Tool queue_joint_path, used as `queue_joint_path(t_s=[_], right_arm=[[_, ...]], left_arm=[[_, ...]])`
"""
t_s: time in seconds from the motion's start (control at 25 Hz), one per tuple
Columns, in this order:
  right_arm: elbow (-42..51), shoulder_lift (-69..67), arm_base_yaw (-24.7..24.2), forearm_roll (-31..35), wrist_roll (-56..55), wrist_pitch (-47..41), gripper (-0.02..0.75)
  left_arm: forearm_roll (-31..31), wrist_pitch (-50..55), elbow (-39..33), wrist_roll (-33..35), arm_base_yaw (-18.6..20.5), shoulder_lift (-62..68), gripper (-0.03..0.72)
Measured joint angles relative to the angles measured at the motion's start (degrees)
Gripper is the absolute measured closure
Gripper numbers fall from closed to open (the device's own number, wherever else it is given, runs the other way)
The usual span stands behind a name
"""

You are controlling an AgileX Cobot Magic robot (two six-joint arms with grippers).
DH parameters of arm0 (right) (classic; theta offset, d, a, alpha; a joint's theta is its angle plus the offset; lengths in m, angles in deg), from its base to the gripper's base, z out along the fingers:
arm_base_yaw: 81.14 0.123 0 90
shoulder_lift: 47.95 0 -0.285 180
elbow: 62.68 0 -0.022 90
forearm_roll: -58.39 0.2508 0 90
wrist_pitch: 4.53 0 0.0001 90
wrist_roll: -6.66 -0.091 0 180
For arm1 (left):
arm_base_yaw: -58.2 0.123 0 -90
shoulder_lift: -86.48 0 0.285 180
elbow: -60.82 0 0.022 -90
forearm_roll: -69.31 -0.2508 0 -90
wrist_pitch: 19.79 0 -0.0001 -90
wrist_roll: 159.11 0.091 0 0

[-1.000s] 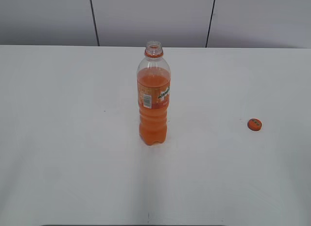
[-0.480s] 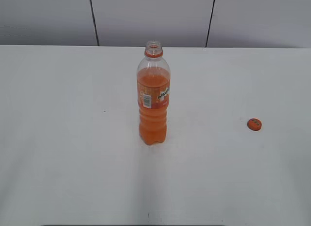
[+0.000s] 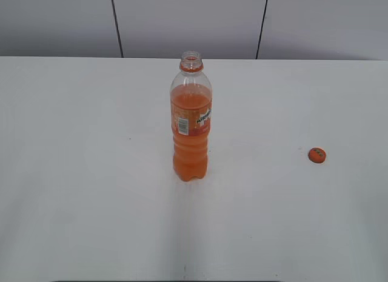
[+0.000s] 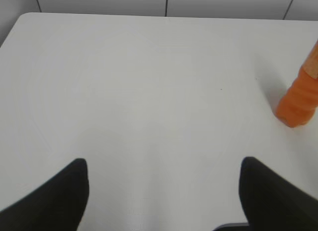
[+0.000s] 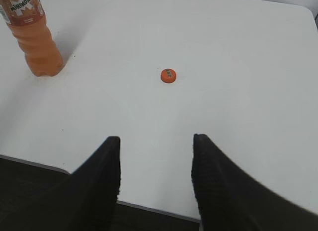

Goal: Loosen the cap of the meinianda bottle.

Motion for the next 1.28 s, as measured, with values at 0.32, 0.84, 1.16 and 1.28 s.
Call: queue_joint_path(t_s=[0.32, 0.84, 1.16, 1.28], right_arm=[[0.00, 0.00, -0.20, 0.04, 0.00, -0.05, 0.381], [0.00, 0.00, -6.86, -0.21, 0.00, -0.05, 0.381], [0.00, 0.00, -6.86, -0.26, 0.00, -0.05, 0.381], [0.00, 0.00, -6.86, -0.26, 0.00, -0.05, 0.381]], left_arm=[[0.00, -0.07, 0.00, 0.00, 3.52, 0.00, 0.126], [0.00, -0.11, 0.00, -0.02, 3.63, 0.00, 0.126], [0.00, -0.11, 0.00, -0.02, 3.63, 0.00, 0.126], [-0.46, -0.11, 0.00, -0.02, 3.63, 0.00, 0.126]])
